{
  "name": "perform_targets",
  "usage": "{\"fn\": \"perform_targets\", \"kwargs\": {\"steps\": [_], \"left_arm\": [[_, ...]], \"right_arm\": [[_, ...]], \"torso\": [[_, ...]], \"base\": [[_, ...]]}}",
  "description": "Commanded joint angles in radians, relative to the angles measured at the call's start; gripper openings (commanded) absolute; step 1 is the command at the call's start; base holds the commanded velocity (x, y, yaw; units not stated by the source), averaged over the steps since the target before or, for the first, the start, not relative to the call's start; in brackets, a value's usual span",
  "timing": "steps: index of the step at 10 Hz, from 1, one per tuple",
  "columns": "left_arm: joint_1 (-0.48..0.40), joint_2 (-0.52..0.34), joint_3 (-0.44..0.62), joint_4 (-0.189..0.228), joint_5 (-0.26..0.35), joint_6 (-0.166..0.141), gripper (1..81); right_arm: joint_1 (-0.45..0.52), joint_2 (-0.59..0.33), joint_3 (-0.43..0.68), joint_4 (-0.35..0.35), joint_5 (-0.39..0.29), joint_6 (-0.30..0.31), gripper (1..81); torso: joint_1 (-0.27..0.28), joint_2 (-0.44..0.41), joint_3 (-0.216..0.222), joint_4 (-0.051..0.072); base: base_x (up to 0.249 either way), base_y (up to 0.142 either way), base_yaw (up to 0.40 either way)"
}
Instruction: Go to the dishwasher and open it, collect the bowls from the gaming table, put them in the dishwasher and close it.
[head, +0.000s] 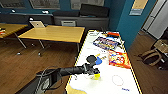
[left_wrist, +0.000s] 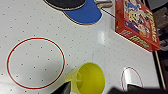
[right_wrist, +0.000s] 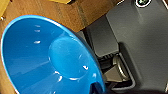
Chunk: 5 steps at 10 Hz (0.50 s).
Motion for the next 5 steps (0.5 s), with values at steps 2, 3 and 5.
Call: {"fn": "perform_targets", "kwargs": {"steps": [2, 3, 5], "left_arm": [[-0.130, 0.059, -0.064, 0.024, 0.028, -0.014, 81.1], [-0.129, 0.065, -0.073, 0.024, 0.028, -0.014, 81.1], [-0.126, 0.067, -0.073, 0.026, 0.028, -0.014, 81.1]], "right_arm": [[0.033, -0.029, 0.022, -0.031, -0.050, -0.003, 1.0], [0.033, -0.027, 0.022, -0.031, -0.050, -0.004, 1.0], [0.030, -0.024, 0.022, -0.037, -0.050, -0.004, 1.0]], "torso": [[0.000, 0.000, 0.000, 0.000], [0.000, 0.000, 0.000, 0.000], [0.000, 0.000, 0.000, 0.000]], "base": [[0.000, 0.000, 0.000], [0.000, 0.000, 0.000], [0.000, 0.000, 0.000]]}}
